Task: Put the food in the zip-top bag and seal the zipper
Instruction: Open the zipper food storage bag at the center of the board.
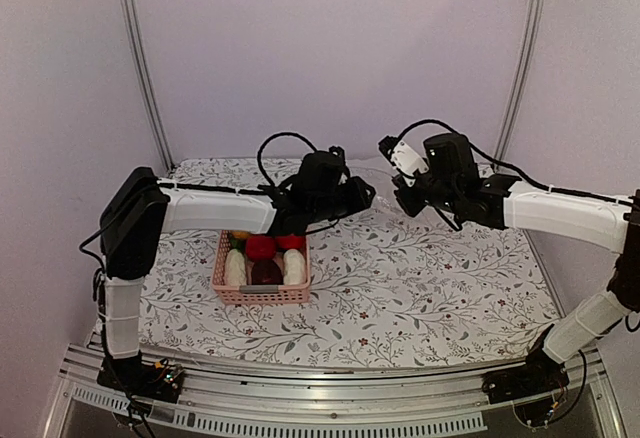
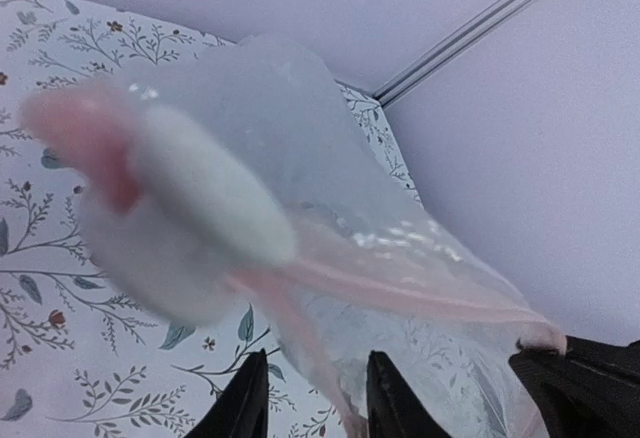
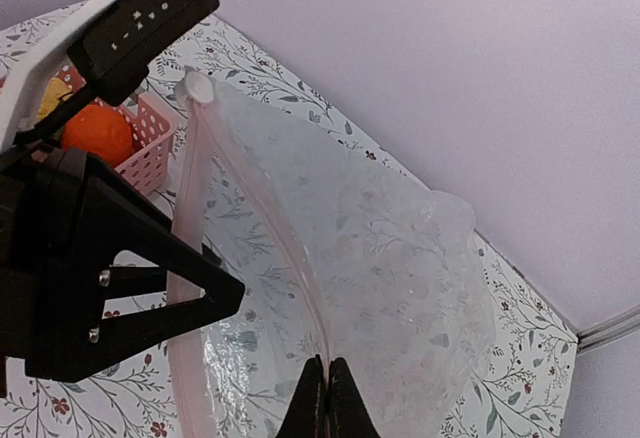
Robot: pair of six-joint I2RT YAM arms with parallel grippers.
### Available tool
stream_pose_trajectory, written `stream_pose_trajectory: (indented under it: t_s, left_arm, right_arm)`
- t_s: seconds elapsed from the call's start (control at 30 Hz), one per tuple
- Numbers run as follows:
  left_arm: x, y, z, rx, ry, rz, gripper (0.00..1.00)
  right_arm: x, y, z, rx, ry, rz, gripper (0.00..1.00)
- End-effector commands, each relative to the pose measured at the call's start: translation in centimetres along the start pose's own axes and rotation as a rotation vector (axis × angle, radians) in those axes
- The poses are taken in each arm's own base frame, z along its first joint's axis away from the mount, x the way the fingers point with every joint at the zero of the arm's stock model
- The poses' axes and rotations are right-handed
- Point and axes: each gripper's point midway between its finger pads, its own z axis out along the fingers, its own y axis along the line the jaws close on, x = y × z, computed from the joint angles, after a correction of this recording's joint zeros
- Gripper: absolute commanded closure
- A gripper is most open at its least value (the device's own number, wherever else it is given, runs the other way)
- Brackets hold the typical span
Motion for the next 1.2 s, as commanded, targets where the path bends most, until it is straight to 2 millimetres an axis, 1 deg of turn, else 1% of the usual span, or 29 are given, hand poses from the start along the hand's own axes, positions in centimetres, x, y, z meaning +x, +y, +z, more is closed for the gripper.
stream_pose_trajectory:
  t_s: [0.0, 0.07, 0.17, 0.23, 0.33, 0.4, 0.47, 0.5, 0.53, 0.57, 0.6, 0.63, 0.7, 0.77, 0.83, 0.93, 0.97, 1.0, 1.03, 1.17]
  left_arm:
    - [2.1, 1.7, 1.1, -0.048, 0.062, -0.057, 0.75]
    - [2.4, 2.1, 1.3, -0.057, 0.070, -0.059, 0.83]
    - [2.6, 2.3, 1.4, -0.064, 0.075, -0.042, 0.93]
    - [2.2, 2.0, 1.4, -0.065, 0.066, -0.021, 0.99]
    - [1.4, 1.1, 1.2, -0.035, 0.043, 0.012, 1.00]
    - [0.8, 0.0, 1.0, 0.004, 0.026, 0.037, 1.00]
    - [0.3, -1.3, 0.7, 0.054, 0.007, 0.083, 0.99]
    - [0.1, -2.0, 0.5, 0.081, 0.007, 0.102, 0.87]
    - [0.0, -2.6, 0.4, 0.101, 0.012, 0.121, 0.70]
    - [-0.3, -3.0, 0.3, 0.103, 0.019, 0.136, 0.57]
    - [-0.3, -2.8, 0.0, 0.079, 0.035, 0.155, 0.49]
    - [-0.6, -3.1, -0.4, 0.076, 0.034, 0.170, 0.43]
    - [-0.6, -3.1, -1.6, 0.073, 0.048, 0.205, 0.38]
    - [-0.5, -3.1, -3.1, 0.087, 0.069, 0.245, 0.37]
    - [0.3, -2.2, -4.7, 0.075, 0.109, 0.288, 0.36]
    - [0.7, -0.3, -7.2, 0.015, 0.138, 0.343, 0.32]
    - [1.1, 1.2, -8.1, -0.039, 0.165, 0.367, 0.22]
    - [1.1, 2.4, -9.0, -0.087, 0.172, 0.389, 0.03]
    - [1.0, 3.5, -9.8, -0.135, 0.176, 0.412, 0.01]
    - [0.6, 8.1, -13.1, -0.318, 0.209, 0.471, 0.00]
  right_arm:
    - [-1.1, -3.0, -1.2, 0.143, -0.037, 0.023, 1.00]
    - [-0.9, -4.2, -1.3, 0.193, -0.026, 0.028, 1.00]
    - [-0.6, -5.6, -1.3, 0.249, -0.016, 0.041, 1.00]
    - [-0.4, -6.2, -1.2, 0.270, -0.006, 0.040, 1.00]
    - [0.0, -6.2, -0.9, 0.268, 0.006, 0.030, 1.00]
    - [0.3, -5.7, -0.7, 0.233, 0.015, 0.025, 1.00]
    - [0.6, -4.9, -0.3, 0.185, 0.027, 0.028, 0.97]
    - [0.7, -4.7, -0.2, 0.159, 0.035, 0.032, 0.93]
    - [1.1, -4.3, 0.1, 0.129, 0.054, 0.032, 0.90]
    - [1.2, -4.4, 0.2, 0.115, 0.062, 0.041, 0.90]
    - [1.5, -4.5, 0.4, 0.109, 0.069, 0.052, 0.94]
    - [1.7, -4.9, 0.5, 0.113, 0.072, 0.062, 1.00]
    - [2.0, -5.7, 0.5, 0.120, 0.073, 0.084, 1.00]
    - [2.3, -6.3, 0.5, 0.127, 0.072, 0.098, 1.00]
    - [2.6, -6.6, 0.4, 0.131, 0.067, 0.104, 1.00]
    - [3.0, -6.7, 0.4, 0.137, 0.056, 0.095, 1.00]
    - [3.1, -6.7, 0.3, 0.136, 0.053, 0.095, 1.00]
    - [3.1, -6.5, 0.3, 0.130, 0.049, 0.094, 1.00]
    - [3.2, -6.5, 0.3, 0.131, 0.049, 0.093, 1.00]
    - [3.6, -6.4, 0.5, 0.126, 0.055, 0.089, 1.00]
